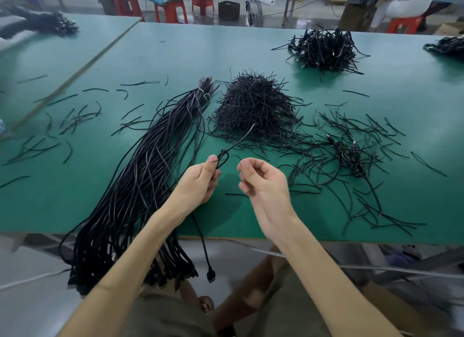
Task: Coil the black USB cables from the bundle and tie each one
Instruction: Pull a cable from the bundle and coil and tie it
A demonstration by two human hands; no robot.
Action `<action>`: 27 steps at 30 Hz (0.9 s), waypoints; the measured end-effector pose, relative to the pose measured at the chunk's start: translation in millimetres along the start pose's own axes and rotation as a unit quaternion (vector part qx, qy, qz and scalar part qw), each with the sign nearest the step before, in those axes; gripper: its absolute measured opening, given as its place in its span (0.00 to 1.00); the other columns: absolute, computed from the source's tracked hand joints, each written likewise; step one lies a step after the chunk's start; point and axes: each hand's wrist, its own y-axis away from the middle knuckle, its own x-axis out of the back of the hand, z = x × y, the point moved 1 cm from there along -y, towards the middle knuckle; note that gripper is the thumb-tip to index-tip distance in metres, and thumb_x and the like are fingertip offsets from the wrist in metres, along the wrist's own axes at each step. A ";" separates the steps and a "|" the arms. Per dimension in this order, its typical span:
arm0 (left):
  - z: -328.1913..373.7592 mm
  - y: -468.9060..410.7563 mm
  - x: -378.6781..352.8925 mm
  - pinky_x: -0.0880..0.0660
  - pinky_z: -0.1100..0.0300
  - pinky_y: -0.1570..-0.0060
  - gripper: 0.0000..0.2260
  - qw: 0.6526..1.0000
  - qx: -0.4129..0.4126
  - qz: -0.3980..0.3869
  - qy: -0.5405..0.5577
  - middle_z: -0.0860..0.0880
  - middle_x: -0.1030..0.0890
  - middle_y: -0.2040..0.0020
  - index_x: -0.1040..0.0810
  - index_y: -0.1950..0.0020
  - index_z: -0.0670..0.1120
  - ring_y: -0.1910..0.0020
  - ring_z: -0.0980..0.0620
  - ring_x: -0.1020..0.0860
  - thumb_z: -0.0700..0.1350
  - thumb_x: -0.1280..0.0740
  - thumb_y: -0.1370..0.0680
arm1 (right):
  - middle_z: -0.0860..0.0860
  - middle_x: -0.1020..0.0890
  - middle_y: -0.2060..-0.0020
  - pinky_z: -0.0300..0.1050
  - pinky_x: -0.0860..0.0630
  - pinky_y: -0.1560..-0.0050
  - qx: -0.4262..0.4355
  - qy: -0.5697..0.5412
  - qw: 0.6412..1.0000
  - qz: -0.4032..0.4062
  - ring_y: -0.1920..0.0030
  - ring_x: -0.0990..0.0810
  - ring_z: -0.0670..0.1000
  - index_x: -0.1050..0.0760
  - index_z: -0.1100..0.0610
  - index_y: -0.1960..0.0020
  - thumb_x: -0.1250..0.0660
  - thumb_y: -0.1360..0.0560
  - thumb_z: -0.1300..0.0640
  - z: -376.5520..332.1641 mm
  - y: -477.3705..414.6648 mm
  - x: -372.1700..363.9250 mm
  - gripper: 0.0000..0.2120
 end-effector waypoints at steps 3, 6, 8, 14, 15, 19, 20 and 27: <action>-0.2 0.5 -0.8 0.46 0.63 0.78 0.20 1.000 -0.014 -0.006 -0.008 0.54 0.41 0.71 0.33 0.59 0.44 0.75 0.55 0.44 0.55 0.48 0.13 | 0.50 0.19 0.64 0.38 0.29 0.66 -0.016 -0.068 0.997 0.032 0.67 0.27 0.46 0.22 0.64 0.49 0.27 0.29 0.60 5.9 -3.9 -3.2 0.10; -0.6 1.0 -1.6 0.44 0.66 0.78 0.20 0.999 -0.031 -0.021 -0.020 0.53 0.40 0.70 0.32 0.57 0.43 0.76 0.56 0.43 0.56 0.47 0.14 | 0.52 0.19 0.63 0.38 0.28 0.63 -0.011 -0.100 0.994 0.043 0.65 0.26 0.47 0.23 0.62 0.50 0.27 0.29 0.63 13.7 -2.4 3.2 0.09; -0.9 1.4 -2.0 0.43 0.67 0.78 0.20 0.998 -0.042 -0.032 -0.031 0.53 0.39 0.69 0.32 0.57 0.43 0.75 0.57 0.43 0.57 0.47 0.15 | 0.51 0.20 0.62 0.38 0.27 0.61 0.002 -0.117 0.993 0.032 0.62 0.23 0.46 0.23 0.61 0.48 0.28 0.29 0.64 16.8 -0.8 7.2 0.11; -4.2 0.4 -2.8 0.42 0.67 0.77 0.22 0.997 -0.056 -0.036 -0.047 0.55 0.38 0.70 0.33 0.59 0.43 0.76 0.57 0.41 0.61 0.45 0.18 | 0.48 0.18 0.60 0.37 0.25 0.58 0.008 -0.124 0.992 0.012 0.56 0.20 0.45 0.21 0.58 0.46 0.26 0.29 0.64 18.4 -0.6 9.7 0.13; -5.0 0.0 -2.7 0.42 0.67 0.77 0.22 0.997 -0.056 -0.036 -0.049 0.56 0.37 0.71 0.33 0.59 0.44 0.76 0.57 0.41 0.61 0.45 0.18 | 0.48 0.18 0.60 0.38 0.25 0.57 0.010 -0.121 0.993 0.012 0.56 0.21 0.46 0.20 0.58 0.47 0.26 0.30 0.63 19.0 -0.6 10.0 0.12; -7.6 0.0 -3.6 0.41 0.68 0.76 0.22 0.996 -0.058 -0.034 -0.056 0.56 0.36 0.71 0.33 0.63 0.47 0.75 0.57 0.40 0.62 0.44 0.18 | 0.49 0.19 0.59 0.38 0.25 0.56 0.017 -0.096 0.995 -0.007 0.56 0.23 0.48 0.19 0.56 0.49 0.25 0.31 0.62 21.3 0.3 10.2 0.11; -7.9 0.1 -3.8 0.40 0.68 0.76 0.22 0.996 -0.063 -0.033 -0.062 0.56 0.35 0.71 0.33 0.64 0.48 0.75 0.57 0.40 0.62 0.44 0.18 | 0.49 0.19 0.59 0.38 0.25 0.55 0.018 -0.088 0.996 -0.014 0.55 0.23 0.48 0.18 0.56 0.50 0.25 0.31 0.62 21.5 0.5 10.2 0.11; -6.9 2.0 -5.7 0.40 0.67 0.74 0.22 0.993 -0.084 -0.028 -0.083 0.57 0.35 0.72 0.34 0.63 0.46 0.75 0.57 0.39 0.61 0.46 0.18 | 0.51 0.21 0.60 0.39 0.26 0.57 0.019 -0.047 0.998 -0.021 0.60 0.26 0.47 0.20 0.59 0.49 0.24 0.32 0.62 25.3 -0.8 9.1 0.12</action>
